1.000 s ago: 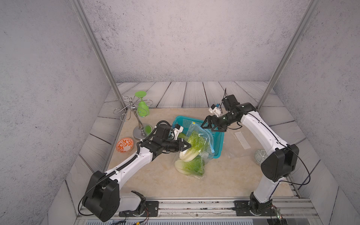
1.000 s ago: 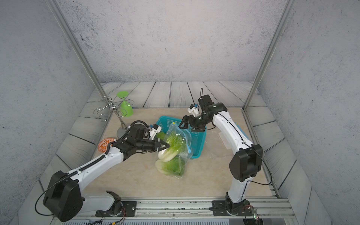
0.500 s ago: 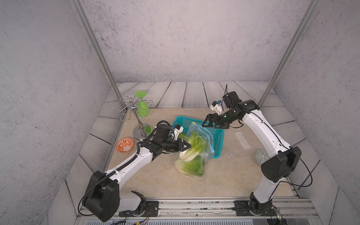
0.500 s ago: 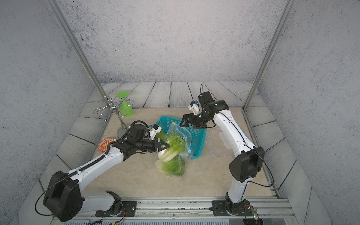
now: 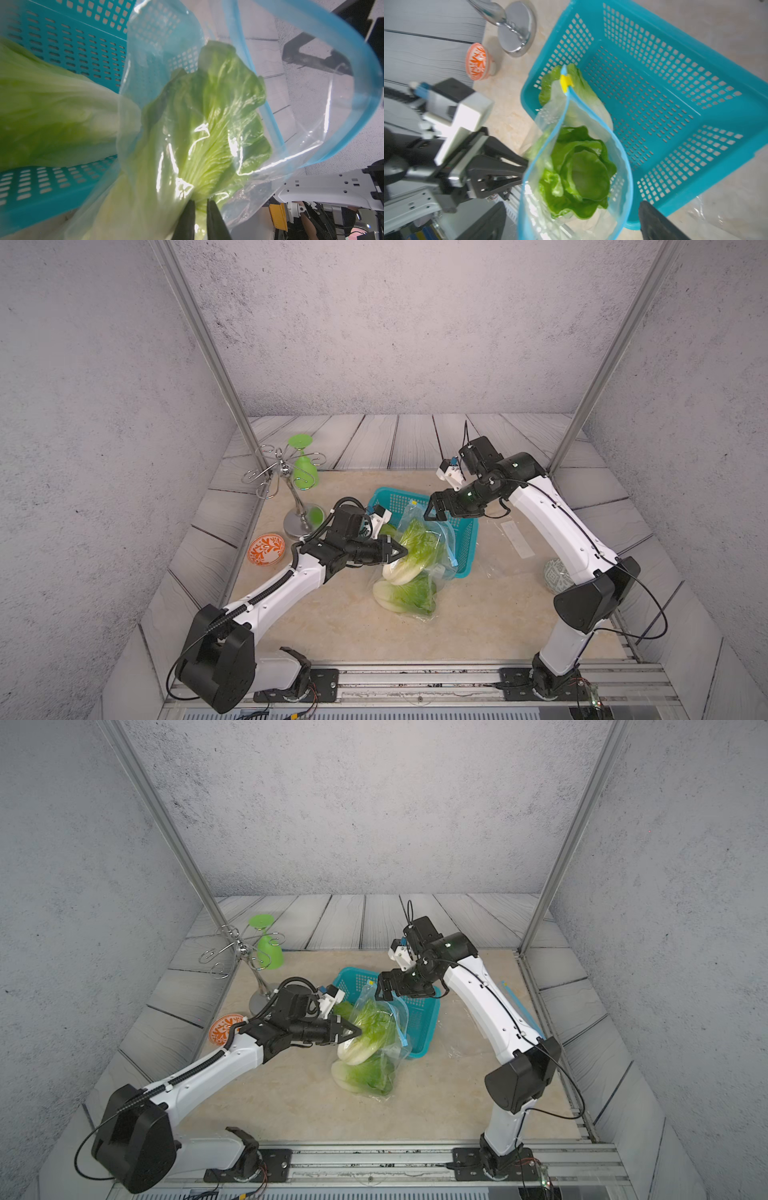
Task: Put the chinese cabbages into a zipper bag and zip it
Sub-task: Adjust the zipper food storage bag at the center of the board.
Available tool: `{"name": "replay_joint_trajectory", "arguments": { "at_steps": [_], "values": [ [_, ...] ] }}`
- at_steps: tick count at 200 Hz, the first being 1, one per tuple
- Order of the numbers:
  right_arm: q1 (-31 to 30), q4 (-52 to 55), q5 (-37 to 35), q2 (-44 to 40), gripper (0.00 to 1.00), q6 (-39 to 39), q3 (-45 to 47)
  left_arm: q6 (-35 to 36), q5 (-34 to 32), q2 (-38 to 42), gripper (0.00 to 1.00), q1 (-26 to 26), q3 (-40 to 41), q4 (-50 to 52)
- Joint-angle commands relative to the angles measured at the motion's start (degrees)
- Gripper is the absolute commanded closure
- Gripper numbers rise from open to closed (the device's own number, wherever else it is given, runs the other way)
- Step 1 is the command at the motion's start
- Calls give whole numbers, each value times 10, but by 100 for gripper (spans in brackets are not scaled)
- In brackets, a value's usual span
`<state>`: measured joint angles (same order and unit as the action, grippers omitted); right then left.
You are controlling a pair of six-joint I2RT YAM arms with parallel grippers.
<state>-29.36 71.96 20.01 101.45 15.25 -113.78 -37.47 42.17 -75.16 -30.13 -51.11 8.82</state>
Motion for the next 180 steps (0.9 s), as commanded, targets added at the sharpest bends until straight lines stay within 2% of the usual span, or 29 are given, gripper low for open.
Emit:
{"name": "replay_joint_trajectory", "arguments": {
  "at_steps": [1,33,58,98,110,145,180],
  "values": [
    [17,6,-39,31,1,-14,20,1,-6,0,84,-1,1,9],
    [30,-50,92,34,1,-3,57,1,-7,-2,84,-1,0,10],
    [38,-78,146,45,0,10,76,3,-6,-3,84,-1,-2,12],
    [66,-139,259,55,16,40,126,2,-6,-3,84,-1,-4,12],
    [66,-148,270,54,24,48,134,2,-6,-2,84,-1,-3,12],
    [66,-171,284,39,60,61,146,20,-5,10,83,2,-21,40],
    [61,-166,267,0,88,42,149,46,-4,77,73,33,-48,99]
  ]
}}
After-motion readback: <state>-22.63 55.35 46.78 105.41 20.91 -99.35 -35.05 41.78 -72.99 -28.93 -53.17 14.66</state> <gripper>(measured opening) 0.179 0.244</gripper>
